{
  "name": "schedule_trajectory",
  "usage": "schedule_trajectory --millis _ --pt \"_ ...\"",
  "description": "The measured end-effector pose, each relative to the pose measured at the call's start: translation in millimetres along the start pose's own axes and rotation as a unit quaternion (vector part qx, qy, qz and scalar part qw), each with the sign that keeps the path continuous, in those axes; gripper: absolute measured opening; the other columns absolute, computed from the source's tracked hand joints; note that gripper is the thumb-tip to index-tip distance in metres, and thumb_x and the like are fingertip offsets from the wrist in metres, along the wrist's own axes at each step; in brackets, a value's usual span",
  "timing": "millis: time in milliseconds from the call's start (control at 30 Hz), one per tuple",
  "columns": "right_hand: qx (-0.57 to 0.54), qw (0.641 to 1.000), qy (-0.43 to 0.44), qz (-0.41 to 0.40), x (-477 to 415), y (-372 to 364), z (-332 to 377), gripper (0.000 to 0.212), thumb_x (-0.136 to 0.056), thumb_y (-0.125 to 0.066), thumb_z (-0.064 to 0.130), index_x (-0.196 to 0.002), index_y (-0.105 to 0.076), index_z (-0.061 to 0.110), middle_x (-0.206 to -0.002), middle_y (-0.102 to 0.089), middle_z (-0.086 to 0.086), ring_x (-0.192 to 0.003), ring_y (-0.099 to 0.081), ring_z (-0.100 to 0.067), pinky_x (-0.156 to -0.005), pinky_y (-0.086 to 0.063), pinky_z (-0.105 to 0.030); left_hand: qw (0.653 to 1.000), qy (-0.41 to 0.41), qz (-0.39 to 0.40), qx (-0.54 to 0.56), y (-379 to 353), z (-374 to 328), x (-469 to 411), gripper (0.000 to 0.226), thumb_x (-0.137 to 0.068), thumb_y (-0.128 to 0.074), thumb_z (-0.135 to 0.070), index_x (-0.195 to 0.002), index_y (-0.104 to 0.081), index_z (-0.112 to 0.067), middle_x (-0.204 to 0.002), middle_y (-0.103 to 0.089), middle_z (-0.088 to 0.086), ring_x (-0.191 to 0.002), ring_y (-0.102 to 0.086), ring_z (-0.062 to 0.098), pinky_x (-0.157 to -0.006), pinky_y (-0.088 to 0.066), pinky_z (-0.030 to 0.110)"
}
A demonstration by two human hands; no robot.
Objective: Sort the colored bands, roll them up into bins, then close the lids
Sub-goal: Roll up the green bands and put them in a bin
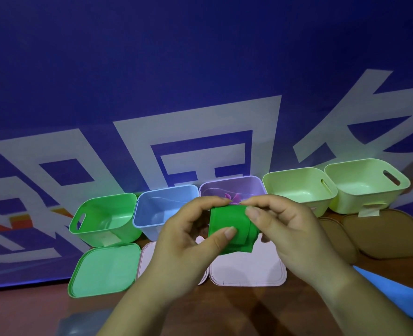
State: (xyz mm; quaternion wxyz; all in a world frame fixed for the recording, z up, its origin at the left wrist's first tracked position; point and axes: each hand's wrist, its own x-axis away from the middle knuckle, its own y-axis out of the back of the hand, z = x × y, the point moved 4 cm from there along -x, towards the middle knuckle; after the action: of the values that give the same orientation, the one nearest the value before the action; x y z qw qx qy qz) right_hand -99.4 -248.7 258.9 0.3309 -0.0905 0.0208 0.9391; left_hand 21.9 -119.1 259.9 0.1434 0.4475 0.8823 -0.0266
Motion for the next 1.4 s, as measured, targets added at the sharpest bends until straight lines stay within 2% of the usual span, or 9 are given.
schedule_trajectory --millis 167,300,433,667,733,867,1033,1167,1400 --pt "-0.011 1.0 0.003 -0.001 2 1 -4 0.031 -0.076 -0.071 0.024 -0.107 -0.071 0.025 -0.103 -0.073 0.001 -0.093 -0.072 -0.015 -0.08 -0.056 -0.024 1.0 0.011 -0.009 0.02 -1 2 0 0.035 -0.075 -0.078 -0.028 -0.109 -0.069 -0.027 -0.104 -0.07 0.012 -0.095 -0.065 0.039 -0.085 -0.055 0.058" --pt "-0.009 1.0 0.014 0.02 3 -3 -4 0.031 -0.075 -0.075 0.033 -0.106 -0.071 0.031 -0.101 -0.074 -0.003 -0.092 -0.072 -0.023 -0.082 -0.06 -0.037 0.999 0.008 -0.026 0.029 -4 0 -2 0.031 -0.076 -0.078 -0.023 -0.105 -0.069 -0.025 -0.097 -0.073 0.003 -0.087 -0.069 0.018 -0.075 -0.056 0.028" --pt "0.005 0.999 0.028 0.018 5 -4 -5 0.033 -0.073 -0.074 0.04 -0.105 -0.071 0.035 -0.097 -0.073 -0.003 -0.087 -0.071 -0.028 -0.081 -0.058 -0.052 0.999 0.009 -0.041 0.026 -5 -2 -2 0.023 -0.08 -0.071 -0.016 -0.102 -0.066 -0.016 -0.087 -0.072 -0.004 -0.078 -0.067 0.008 -0.068 -0.053 0.019" --pt "-0.008 0.999 0.025 0.018 4 -4 -8 0.03 -0.074 -0.074 0.035 -0.104 -0.072 0.034 -0.098 -0.073 -0.005 -0.088 -0.071 -0.028 -0.082 -0.06 -0.043 0.999 0.016 -0.027 0.009 -8 -3 -3 0.03 -0.084 -0.075 -0.021 -0.111 -0.061 -0.018 -0.084 -0.07 -0.014 -0.073 -0.064 0.001 -0.067 -0.051 0.015" --pt "-0.016 1.0 0.017 0.017 3 -3 -10 0.027 -0.077 -0.074 0.028 -0.103 -0.073 0.031 -0.097 -0.073 -0.007 -0.089 -0.07 -0.03 -0.081 -0.059 -0.042 1.0 0.012 -0.009 -0.006 -6 -2 -4 0.035 -0.081 -0.076 -0.033 -0.114 -0.062 -0.029 -0.092 -0.07 -0.01 -0.082 -0.065 0.01 -0.072 -0.055 0.024" --pt "-0.037 0.999 -0.004 0.016 0 -1 -11 0.024 -0.076 -0.075 0.029 -0.101 -0.074 0.029 -0.099 -0.073 -0.008 -0.09 -0.07 -0.026 -0.077 -0.057 -0.037 1.0 0.014 0.011 -0.021 -3 1 -3 0.043 -0.079 -0.072 -0.041 -0.12 -0.061 -0.039 -0.11 -0.068 -0.001 -0.097 -0.059 0.043 -0.083 -0.053 0.061" --pt "-0.066 0.996 -0.053 0.009 -2 -1 -15 0.027 -0.072 -0.074 0.038 -0.096 -0.075 0.026 -0.091 -0.071 -0.015 -0.077 -0.064 -0.029 -0.067 -0.054 -0.04 0.994 -0.045 0.028 -0.094 -2 -2 -1 0.036 -0.086 -0.068 -0.035 -0.121 -0.062 -0.039 -0.119 -0.061 -0.001 -0.095 -0.062 0.034 -0.08 -0.053 0.056" --pt "-0.079 0.993 -0.088 0.007 -4 0 -16 0.02 -0.077 -0.067 0.032 -0.091 -0.076 0.021 -0.076 -0.068 -0.008 -0.067 -0.06 -0.015 -0.055 -0.048 -0.026 0.989 -0.075 0.042 -0.122 -1 -5 -1 0.036 -0.084 -0.072 -0.03 -0.118 -0.063 -0.038 -0.121 -0.06 -0.003 -0.097 -0.062 0.03 -0.078 -0.054 0.044" --pt "-0.045 0.995 -0.091 0.016 -5 -4 -18 0.022 -0.078 -0.064 0.038 -0.093 -0.076 0.025 -0.082 -0.073 -0.006 -0.073 -0.067 -0.022 -0.061 -0.054 -0.032 0.993 -0.069 0.012 -0.091 3 0 1 0.031 -0.079 -0.075 -0.025 -0.107 -0.068 -0.037 -0.106 -0.064 0.0 -0.088 -0.063 0.032 -0.073 -0.053 0.053"
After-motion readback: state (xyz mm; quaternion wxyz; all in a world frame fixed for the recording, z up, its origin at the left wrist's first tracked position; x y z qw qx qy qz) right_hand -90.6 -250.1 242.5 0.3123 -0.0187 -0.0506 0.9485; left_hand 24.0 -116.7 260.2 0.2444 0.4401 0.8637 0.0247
